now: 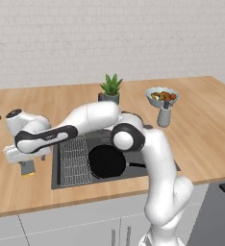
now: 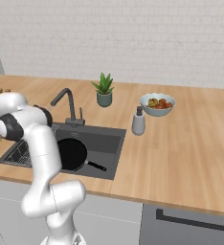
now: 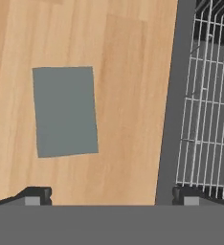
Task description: Pick the pan and sponge and place them into the sink. Then turn on the water.
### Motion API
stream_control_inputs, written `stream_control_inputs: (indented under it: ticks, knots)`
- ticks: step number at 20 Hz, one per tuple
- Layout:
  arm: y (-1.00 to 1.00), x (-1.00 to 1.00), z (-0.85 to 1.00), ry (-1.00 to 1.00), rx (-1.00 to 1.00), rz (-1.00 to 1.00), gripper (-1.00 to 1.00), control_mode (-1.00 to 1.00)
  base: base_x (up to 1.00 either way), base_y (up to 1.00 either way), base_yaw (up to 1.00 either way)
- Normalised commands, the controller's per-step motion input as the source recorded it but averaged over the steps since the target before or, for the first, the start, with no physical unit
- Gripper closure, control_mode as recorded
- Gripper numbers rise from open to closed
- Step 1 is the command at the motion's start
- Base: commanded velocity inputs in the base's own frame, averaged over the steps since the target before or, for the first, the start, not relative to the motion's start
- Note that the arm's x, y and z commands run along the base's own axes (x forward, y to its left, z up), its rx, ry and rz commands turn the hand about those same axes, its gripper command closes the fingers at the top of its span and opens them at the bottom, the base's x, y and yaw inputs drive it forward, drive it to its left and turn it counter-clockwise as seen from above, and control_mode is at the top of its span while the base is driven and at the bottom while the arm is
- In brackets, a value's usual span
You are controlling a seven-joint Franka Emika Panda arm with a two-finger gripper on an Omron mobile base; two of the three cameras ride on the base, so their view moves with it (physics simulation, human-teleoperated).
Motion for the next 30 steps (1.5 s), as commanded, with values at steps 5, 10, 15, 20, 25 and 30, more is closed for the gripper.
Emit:
stream_control_inputs:
  ticks: [5, 10, 15, 20, 25, 30]
  knots:
    - [0.00, 0.02, -0.34, -0.02, 0.00, 0.09, -1.00, -1.00, 0.00, 0.00, 0.00]
    - [0.20, 0.09, -0.06, 0.00, 0.00, 0.00, -1.00, -1.00, 0.00, 0.00, 0.00]
    - [0.11, 0.22, -0.10, 0.00, 0.00, 0.00, -1.00, -1.00, 0.00, 0.00, 0.00]
    - [0.04, 0.16, -0.12, 0.00, 0.00, 0.00, -1.00, -1.00, 0.00, 0.00, 0.00]
    - [0.18, 0.15, -0.13, 0.00, 0.00, 0.00, -1.00, -1.00, 0.00, 0.00, 0.00]
    - [0.08, 0.04, -0.10, 0.00, 0.00, 0.00, -1.00, -1.00, 0.00, 0.00, 0.00]
